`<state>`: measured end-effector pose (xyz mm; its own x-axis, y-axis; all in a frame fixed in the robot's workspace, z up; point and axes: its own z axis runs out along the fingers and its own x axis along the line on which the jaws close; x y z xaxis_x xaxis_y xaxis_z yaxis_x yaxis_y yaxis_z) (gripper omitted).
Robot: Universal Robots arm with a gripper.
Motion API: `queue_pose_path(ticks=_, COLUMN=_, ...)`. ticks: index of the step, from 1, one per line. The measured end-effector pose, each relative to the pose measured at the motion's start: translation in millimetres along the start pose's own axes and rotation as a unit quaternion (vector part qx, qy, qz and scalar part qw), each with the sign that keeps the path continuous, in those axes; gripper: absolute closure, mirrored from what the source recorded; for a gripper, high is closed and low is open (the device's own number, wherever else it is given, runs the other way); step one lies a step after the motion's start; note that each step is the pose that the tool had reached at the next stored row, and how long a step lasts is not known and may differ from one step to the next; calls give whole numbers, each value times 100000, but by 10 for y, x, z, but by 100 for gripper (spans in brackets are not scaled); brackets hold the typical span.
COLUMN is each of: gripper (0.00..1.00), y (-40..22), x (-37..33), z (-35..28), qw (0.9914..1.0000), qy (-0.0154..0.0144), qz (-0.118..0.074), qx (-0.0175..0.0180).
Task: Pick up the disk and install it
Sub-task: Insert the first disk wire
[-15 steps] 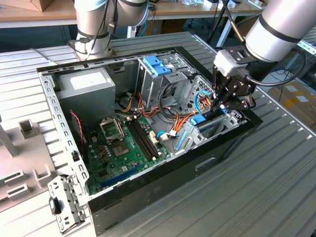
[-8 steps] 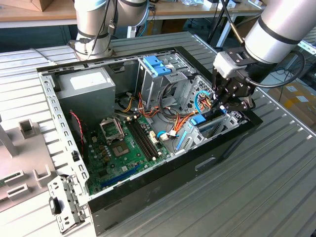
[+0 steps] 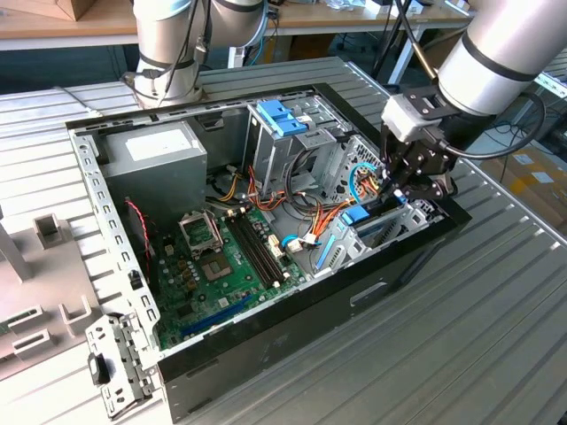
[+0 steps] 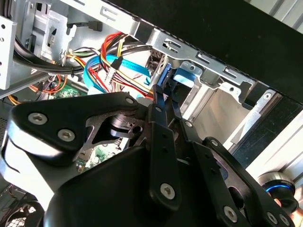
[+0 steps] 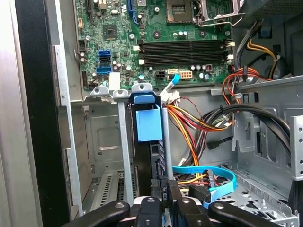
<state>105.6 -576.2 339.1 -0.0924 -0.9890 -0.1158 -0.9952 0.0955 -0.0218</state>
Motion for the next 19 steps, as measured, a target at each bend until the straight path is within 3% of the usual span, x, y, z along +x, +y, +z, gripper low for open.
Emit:
queue_pose_path(ticks=11, gripper=80, y=1, x=2, z=22, qw=100000, qy=-65, qz=5, qx=-5)
queue_pose_path(ticks=13, gripper=68, y=0, x=2, z=17, qw=100000, qy=-17, qz=1, qx=-2)
queue_pose_path(ticks=19, gripper=68, y=0, x=2, z=17, qw=100000, qy=-7, qz=3, qx=-1)
